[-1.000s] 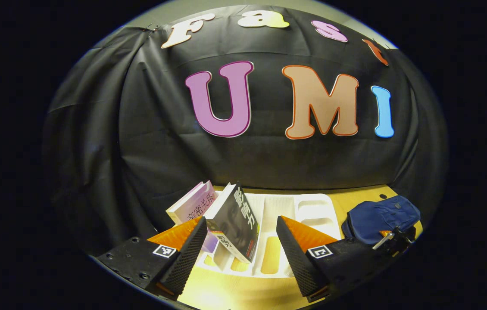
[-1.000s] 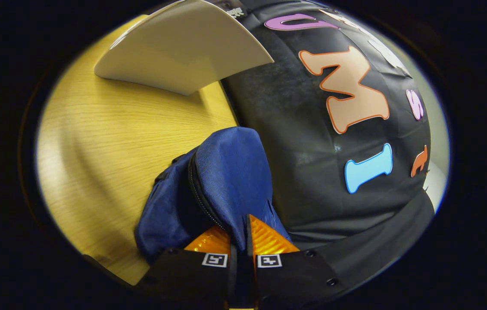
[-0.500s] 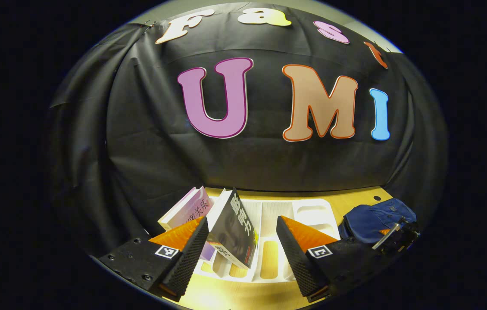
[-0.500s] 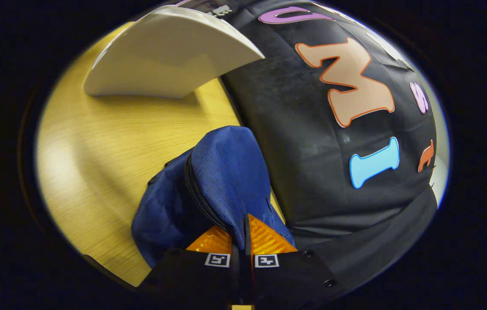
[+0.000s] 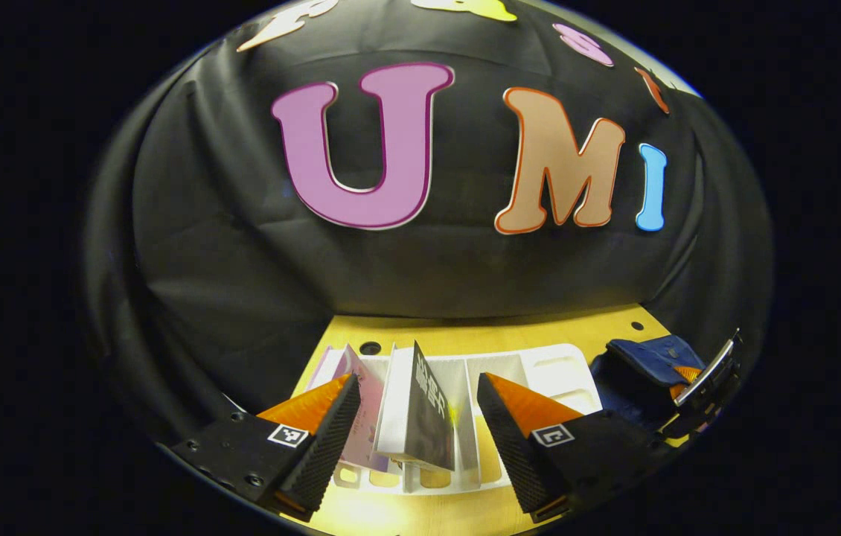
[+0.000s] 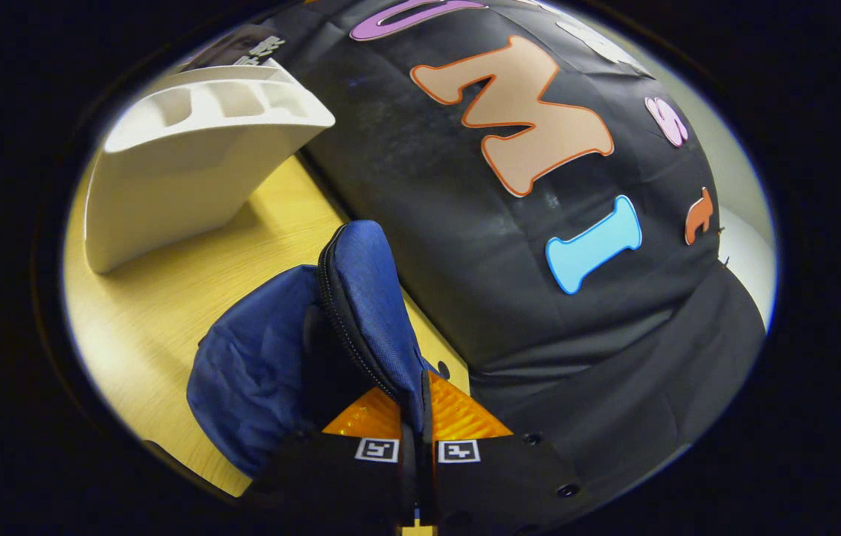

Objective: Open the schoolbag, grab two books from the bookshelf and put them into the schoolbag.

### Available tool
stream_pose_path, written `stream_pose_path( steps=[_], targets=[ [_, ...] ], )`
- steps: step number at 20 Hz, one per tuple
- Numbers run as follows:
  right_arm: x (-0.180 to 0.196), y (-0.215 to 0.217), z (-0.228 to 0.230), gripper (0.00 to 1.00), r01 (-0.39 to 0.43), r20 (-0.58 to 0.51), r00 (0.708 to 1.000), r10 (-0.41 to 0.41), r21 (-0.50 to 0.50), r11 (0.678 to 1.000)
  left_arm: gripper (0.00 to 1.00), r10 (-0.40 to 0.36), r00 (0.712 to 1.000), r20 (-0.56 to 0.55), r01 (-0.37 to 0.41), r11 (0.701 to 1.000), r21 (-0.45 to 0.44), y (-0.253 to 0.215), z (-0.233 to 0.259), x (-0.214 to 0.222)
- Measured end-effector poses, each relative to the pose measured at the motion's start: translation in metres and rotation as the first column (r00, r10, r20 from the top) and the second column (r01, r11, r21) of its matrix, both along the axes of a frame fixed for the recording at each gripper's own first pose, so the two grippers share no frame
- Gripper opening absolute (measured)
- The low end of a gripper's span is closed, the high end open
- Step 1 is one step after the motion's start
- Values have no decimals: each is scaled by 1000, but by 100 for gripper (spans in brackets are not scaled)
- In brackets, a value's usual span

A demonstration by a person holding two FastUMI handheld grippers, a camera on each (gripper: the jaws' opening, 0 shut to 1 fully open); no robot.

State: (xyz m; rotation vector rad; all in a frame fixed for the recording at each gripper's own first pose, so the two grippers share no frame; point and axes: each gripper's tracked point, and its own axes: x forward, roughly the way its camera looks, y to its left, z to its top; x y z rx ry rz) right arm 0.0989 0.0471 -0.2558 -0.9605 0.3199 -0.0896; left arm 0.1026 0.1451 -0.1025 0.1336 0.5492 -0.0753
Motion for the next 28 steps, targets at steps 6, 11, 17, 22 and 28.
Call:
stream_pose_path(
  steps=[6, 11, 17, 22, 28],
  targets=[
    [-4, -5, 21, 5, 51, 47, 997, -53, 39, 998, 93, -21, 935, -355, 11, 1000, -28, 16, -55, 10],
    [-8, -7, 31, 5, 68, 57, 996, -72, 74, 995, 94, -36, 859, -510, 58, 998, 27, 23, -90, 21],
    [-5, -14, 36, 5, 59, 63, 996, -65, 95, 994, 88, 8, 714, -700, 39, 998, 51, 30, -126, 14],
    [-5, -18, 38, 5, 53, 66, 996, -60, 100, 994, 73, 7, 656, -755, 53, 997, 55, 19, -134, 14],
    [-6, -19, 39, 5, 47, 66, 996, -54, 103, 994, 50, 30, 592, -805, 39, 997, 66, 17, -144, 12]
  ],
)
